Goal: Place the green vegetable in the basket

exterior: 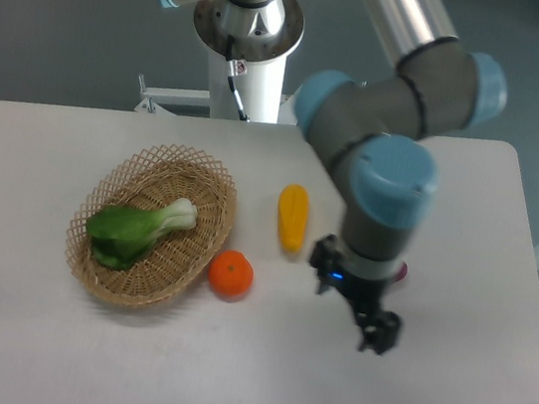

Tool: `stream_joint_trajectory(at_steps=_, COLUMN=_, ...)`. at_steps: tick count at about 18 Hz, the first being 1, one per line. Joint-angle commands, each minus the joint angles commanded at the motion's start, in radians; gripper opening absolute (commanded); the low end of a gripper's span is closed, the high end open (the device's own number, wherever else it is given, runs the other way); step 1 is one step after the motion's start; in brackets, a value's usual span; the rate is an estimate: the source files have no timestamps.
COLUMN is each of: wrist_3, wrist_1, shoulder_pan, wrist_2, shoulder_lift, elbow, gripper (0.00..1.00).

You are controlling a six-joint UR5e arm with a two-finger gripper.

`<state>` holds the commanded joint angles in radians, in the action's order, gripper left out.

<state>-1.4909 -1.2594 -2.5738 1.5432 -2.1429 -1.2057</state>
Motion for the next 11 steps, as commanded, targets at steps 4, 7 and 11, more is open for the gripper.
stream_joint_trajectory(at_steps=4, wrist_3=-0.145, wrist_1=-0.015, shoulder_pan=-0.087, wrist_2=0.035, shoulder_lift=-0.022, elbow=0.015, gripper=1.00)
stream_joint_trajectory(at_steps=7, wrist_3=-0.161, wrist_1=-0.018, shoulder_pan=-0.094, wrist_2=0.032, shoulder_lift=-0.040, elbow=0.037, gripper=1.00)
stream_joint_trajectory(at_steps=11, wrist_3=-0.155, wrist_1=-0.017, shoulder_pan=-0.088, wrist_2=0.043, shoulder_lift=-0.043, elbow=0.037, gripper=1.00)
